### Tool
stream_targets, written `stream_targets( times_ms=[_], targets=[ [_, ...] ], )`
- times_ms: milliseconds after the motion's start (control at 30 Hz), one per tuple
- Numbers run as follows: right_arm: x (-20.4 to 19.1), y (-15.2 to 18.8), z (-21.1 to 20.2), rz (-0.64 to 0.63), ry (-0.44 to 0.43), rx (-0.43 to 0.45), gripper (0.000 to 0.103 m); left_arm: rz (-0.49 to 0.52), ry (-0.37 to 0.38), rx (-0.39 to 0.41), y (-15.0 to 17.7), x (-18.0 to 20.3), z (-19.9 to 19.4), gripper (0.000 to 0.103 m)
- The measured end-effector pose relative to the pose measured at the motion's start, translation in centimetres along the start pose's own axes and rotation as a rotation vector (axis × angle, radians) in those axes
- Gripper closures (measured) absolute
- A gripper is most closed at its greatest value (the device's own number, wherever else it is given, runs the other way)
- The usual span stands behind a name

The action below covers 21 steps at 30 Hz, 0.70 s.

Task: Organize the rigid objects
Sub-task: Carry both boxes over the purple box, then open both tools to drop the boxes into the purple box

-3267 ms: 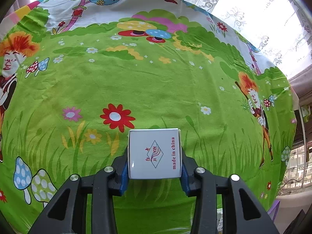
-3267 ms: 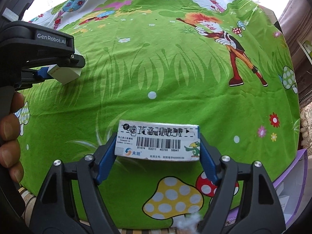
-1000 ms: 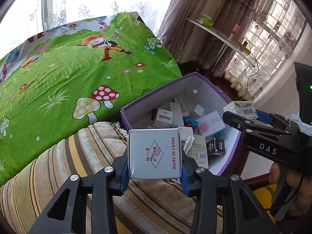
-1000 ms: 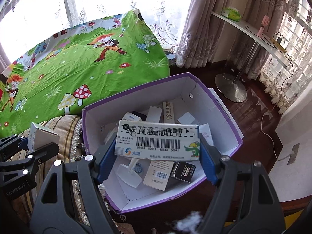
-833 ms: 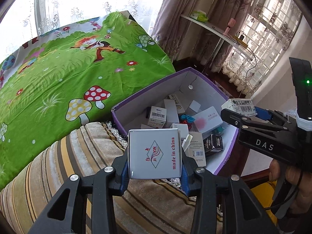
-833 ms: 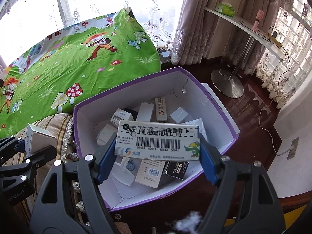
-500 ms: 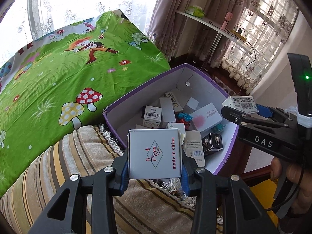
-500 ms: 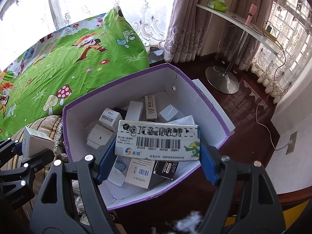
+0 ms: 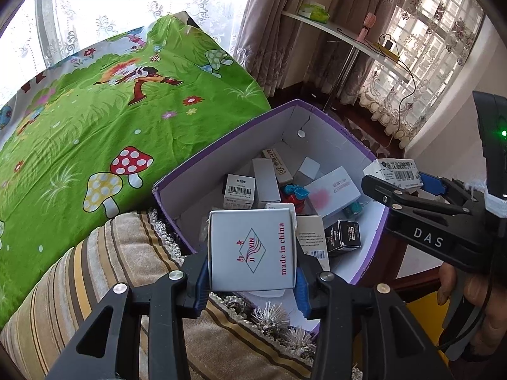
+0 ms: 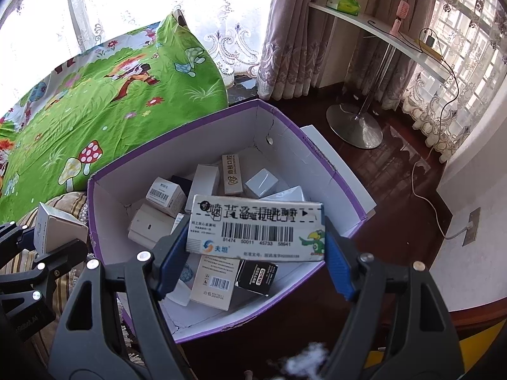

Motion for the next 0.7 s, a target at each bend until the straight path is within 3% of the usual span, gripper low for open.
stream_targets(
  times_ms=[167,333,500,700],
  targets=[
    [0.0,0.1,0.1,0.001,-0.002,-0.002,0.024,0.000,-0.003,-0.012,0.1,0.0,0.3,0.057],
    [-0.2,0.1,0.1,-0.001,-0.009,-0.004,0.016,-0.004,0.000,-0.008,-0.1,0.0,0.2,0.039],
    [-0.5,0.2,-0.1,-0.008,-0.023,-0.006,0.014,-0.015,0.005,-0.017,0.3,-0.1,-0.1,0.036],
    [-0.8,1.0,-0.9,-0.029,-0.023,-0.012,0.012,-0.053,0.020,-0.075,2.3,-0.7,-0.4,0.022]
  ],
)
Point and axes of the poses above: each gripper's, at about its wrist camera, not at the fingertips, and z roughly the way its jaws point, x to its right, y to its underside, the point moved 8 cm from there along z, roughly the way its jaws point, and after that the axes turned 12 degrees about -z, right-handed, at the moved point
